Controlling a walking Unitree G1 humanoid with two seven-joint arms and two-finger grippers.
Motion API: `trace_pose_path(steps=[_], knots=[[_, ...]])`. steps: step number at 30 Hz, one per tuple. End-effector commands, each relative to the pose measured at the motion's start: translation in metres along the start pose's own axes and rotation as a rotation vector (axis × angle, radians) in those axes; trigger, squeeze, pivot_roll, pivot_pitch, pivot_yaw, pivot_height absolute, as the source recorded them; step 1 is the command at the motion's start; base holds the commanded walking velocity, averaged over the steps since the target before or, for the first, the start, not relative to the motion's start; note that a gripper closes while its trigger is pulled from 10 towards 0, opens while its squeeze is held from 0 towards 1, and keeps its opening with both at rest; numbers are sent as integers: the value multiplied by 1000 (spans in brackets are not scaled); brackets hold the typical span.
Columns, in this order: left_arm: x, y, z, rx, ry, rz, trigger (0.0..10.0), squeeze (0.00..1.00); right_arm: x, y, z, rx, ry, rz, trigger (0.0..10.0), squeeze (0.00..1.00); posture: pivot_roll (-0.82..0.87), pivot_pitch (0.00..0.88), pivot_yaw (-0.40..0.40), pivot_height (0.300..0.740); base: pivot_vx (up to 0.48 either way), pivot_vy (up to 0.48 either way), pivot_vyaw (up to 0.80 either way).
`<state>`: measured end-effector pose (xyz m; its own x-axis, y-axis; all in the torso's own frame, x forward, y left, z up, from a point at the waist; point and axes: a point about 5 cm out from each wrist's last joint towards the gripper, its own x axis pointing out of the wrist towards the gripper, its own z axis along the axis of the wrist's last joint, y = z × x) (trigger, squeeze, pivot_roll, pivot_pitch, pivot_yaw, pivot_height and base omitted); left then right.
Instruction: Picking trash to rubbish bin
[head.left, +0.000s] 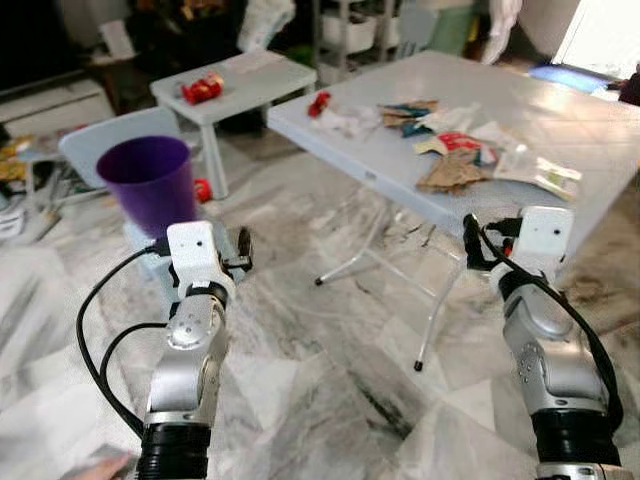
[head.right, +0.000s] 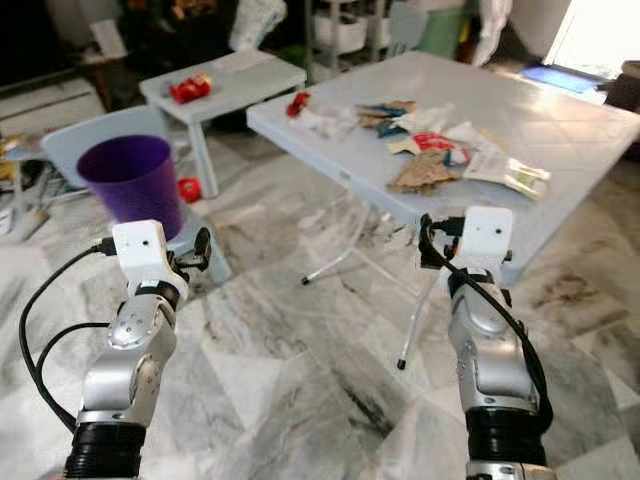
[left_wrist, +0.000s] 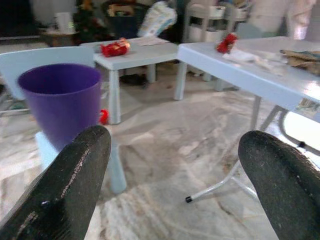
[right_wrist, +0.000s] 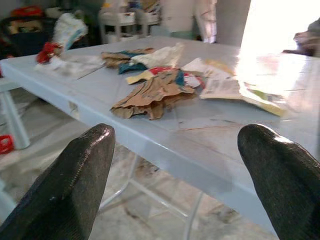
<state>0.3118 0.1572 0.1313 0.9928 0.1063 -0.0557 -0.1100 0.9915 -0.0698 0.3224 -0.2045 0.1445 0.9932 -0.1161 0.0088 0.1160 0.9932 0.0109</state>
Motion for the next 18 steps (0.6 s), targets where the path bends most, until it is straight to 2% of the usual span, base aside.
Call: trace_pose_path(steps=[1, 9, 11, 15, 18], knots=[[2, 2, 1, 1, -2, 9, 10000, 0, 1, 1, 0, 11, 6, 3, 10000, 0, -22, 0, -25, 740, 0, 480, -769], [3, 3, 1, 8, 1, 12, 10000, 0, 0, 2, 0, 11, 8, 4, 10000, 0, -22, 0, -26, 740, 0, 480, -725], [2, 3, 2, 18, -11, 13, 10000, 0, -1, 2, -1, 11, 6, 4, 10000, 0, -22, 0, -26, 740, 0, 0, -488], [1, 0, 6, 6, -50, -20, 10000, 0, 0, 0, 0, 9, 4, 2, 10000, 0, -23, 0, -26, 740, 0, 0, 0], [1, 1, 7, 1, -42, -16, 10000, 0, 0, -1, 1, 9, 0, -1, 10000, 0, -23, 0, -24, 740, 0, 0, 0]])
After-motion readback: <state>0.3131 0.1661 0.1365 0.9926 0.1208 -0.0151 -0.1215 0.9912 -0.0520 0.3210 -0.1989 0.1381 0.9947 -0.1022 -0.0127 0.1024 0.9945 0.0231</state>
